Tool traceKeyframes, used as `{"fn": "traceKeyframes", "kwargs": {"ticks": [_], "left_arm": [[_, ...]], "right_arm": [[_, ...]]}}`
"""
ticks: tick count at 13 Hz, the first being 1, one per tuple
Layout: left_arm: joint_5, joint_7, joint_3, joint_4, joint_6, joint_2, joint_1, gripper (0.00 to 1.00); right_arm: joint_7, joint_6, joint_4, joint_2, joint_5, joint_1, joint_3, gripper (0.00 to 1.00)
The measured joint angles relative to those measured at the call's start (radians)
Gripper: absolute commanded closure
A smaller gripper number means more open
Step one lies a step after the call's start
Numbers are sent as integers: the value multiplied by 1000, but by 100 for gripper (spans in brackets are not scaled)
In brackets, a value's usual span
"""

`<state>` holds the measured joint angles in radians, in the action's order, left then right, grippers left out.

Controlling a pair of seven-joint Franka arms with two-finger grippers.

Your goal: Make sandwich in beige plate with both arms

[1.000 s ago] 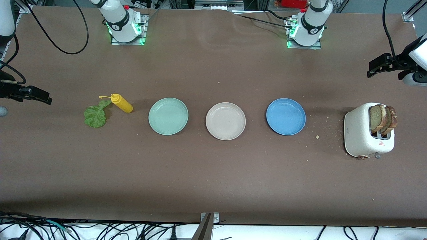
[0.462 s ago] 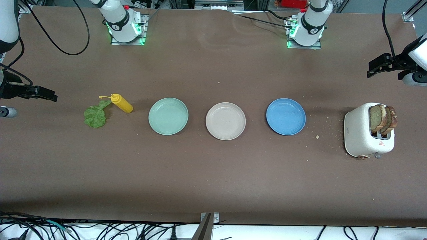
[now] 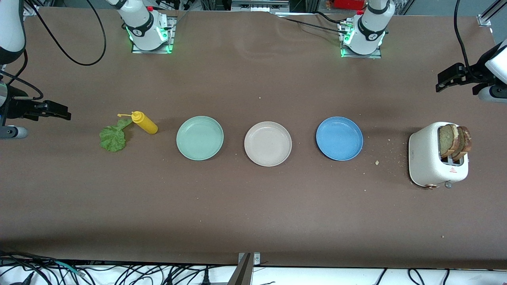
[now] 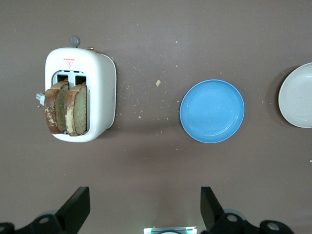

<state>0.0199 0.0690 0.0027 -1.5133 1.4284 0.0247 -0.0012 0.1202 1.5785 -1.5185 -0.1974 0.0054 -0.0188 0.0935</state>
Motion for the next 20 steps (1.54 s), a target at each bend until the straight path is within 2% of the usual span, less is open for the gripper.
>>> {"fn": "traceKeyframes", "kwargs": {"ticks": [9, 20], "left_arm": [[0, 0, 0, 0, 0, -1, 0, 0], [13, 0, 9, 0, 6, -1, 5, 0]], "right_arm": [[24, 18, -66, 38, 0, 0, 1, 0], [24, 34, -67, 39, -1, 2, 32, 0]]}}
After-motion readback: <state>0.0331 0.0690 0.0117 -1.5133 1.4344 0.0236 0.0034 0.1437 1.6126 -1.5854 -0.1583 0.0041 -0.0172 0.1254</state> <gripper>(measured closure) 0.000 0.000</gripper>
